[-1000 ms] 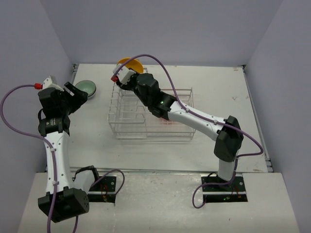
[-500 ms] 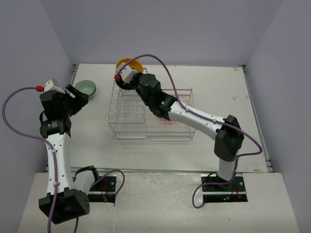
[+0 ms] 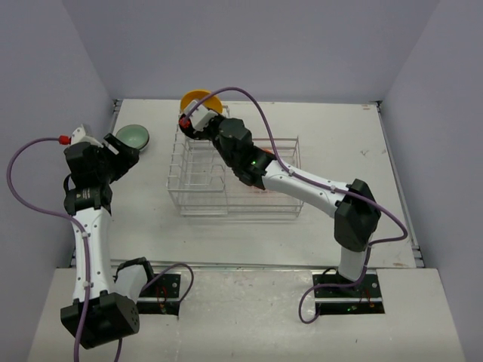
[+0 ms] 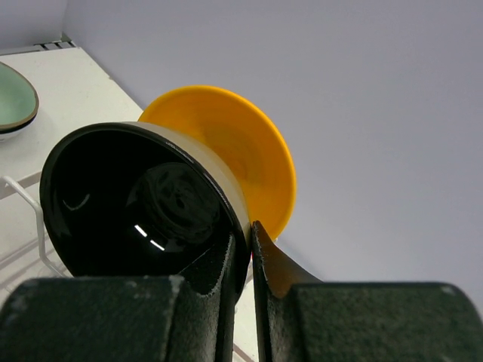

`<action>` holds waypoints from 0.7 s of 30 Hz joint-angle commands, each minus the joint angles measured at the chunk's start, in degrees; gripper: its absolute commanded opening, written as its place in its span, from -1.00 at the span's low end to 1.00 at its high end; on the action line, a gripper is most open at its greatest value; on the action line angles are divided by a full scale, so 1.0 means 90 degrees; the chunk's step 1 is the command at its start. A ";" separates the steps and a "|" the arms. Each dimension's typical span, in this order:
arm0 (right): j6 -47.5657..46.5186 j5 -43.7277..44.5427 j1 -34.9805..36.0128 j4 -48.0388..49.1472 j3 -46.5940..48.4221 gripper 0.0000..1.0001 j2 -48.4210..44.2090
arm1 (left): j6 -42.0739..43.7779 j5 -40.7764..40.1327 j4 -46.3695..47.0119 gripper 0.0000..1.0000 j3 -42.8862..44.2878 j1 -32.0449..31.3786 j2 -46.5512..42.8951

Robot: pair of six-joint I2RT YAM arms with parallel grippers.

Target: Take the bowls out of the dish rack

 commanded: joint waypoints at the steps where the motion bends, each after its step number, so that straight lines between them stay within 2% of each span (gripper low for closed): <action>1: 0.0227 -0.0380 0.0143 -0.0058 -0.0162 -1.00 -0.0200 | 0.0092 0.0157 0.0346 0.50 -0.0057 -0.0018 -0.0072; 21: 0.0413 -0.0497 0.0211 0.0079 -0.0406 -1.00 -0.0561 | 0.0140 0.0109 0.0571 0.50 -0.0448 -0.0018 -0.0072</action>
